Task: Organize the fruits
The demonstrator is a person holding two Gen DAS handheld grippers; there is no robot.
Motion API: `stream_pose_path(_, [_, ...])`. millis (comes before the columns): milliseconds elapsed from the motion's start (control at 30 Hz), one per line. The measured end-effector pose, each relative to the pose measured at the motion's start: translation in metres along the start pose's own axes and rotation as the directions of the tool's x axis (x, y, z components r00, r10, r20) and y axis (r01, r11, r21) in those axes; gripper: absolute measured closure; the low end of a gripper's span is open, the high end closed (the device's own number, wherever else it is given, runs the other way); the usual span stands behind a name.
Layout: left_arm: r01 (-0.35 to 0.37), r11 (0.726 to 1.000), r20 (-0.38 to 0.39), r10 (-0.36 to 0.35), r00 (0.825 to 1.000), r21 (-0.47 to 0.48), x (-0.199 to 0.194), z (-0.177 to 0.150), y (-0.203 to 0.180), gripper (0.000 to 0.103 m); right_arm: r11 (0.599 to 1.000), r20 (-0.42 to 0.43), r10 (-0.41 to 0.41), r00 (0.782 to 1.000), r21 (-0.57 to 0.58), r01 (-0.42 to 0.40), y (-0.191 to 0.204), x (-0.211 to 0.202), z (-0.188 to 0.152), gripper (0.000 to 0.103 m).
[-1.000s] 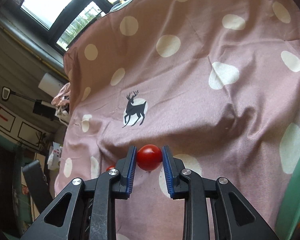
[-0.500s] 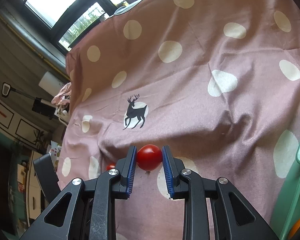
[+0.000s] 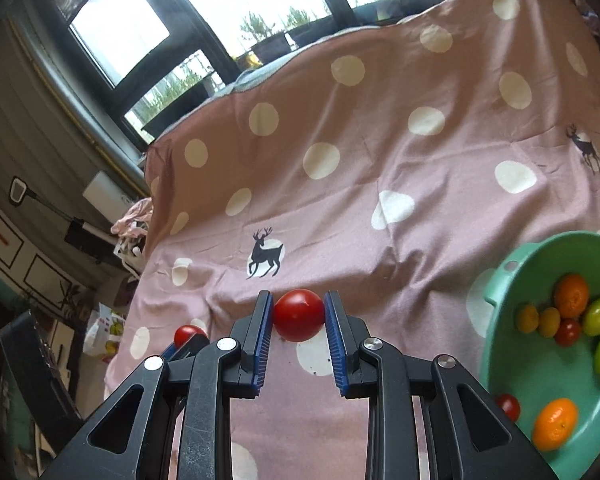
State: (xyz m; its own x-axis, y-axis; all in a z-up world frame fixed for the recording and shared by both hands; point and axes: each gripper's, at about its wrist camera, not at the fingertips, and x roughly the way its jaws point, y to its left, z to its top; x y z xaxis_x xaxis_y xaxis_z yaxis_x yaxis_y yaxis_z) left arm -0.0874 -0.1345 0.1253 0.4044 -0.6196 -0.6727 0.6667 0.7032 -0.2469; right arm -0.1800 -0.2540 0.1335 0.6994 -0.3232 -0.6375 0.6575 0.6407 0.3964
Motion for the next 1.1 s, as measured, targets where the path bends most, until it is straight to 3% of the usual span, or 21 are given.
stream_pose_path(200, [0.139,0.978,0.026,-0.144,0.989,0.156,-0.034,-0.020,-0.060,0.074,0.996,0.104,-0.071,0.992,0.060,0.065,-0.029,-0.058,-0.029,0.075])
stream_pose_path(467, [0.265,0.926,-0.036,-0.265,0.964,0.270,-0.034,-0.049,-0.126,0.074,0.961,0.199,-0.252,0.947,0.163,0.222,-0.087,-0.104,-0.042,0.075])
stream_pose_path(700, [0.307,0.888,-0.118,-0.283,0.952,0.343,-0.002,-0.069,-0.171,0.074,0.923,0.143,-0.301,0.943,0.293,0.250,-0.147,-0.108,-0.045,0.075])
stream_pose_path(833, [0.348,0.865,-0.177,-0.302,0.937,0.362,0.014,-0.080,-0.189,0.074,0.912,0.123,-0.302,0.945,0.326,0.249,-0.159,-0.108,-0.050,0.075])
stream_pose_path(867, [0.344,0.863,-0.183,-0.295,0.938,0.371,0.016,-0.083,-0.192,0.073,0.910,0.117,-0.302,0.946,0.331,0.250,-0.161,-0.107,-0.050,0.075])
stream_pose_path(900, [0.334,0.861,-0.187,-0.282,0.941,0.383,0.019,-0.085,-0.196,0.065,0.908,0.111,-0.306,0.946,0.332,0.255,-0.162,-0.106,-0.051,0.075])
stream_pose_path(933, [0.330,0.860,-0.187,-0.278,0.942,0.390,0.018,-0.087,-0.198,0.049,0.906,0.105,-0.310,0.945,0.333,0.260,-0.164,-0.106,-0.051,0.075])
stream_pose_path(1000, [0.325,0.860,-0.177,-0.276,0.945,0.393,0.016,-0.087,-0.198,0.029,0.898,0.087,-0.324,0.942,0.343,0.277,-0.167,-0.105,-0.051,0.075])
stream_pose_path(1100, [0.317,0.862,-0.165,-0.273,0.948,0.397,0.011,-0.087,-0.197,0.023,0.888,0.084,-0.344,0.935,0.352,0.295,-0.170,-0.107,-0.052,0.066])
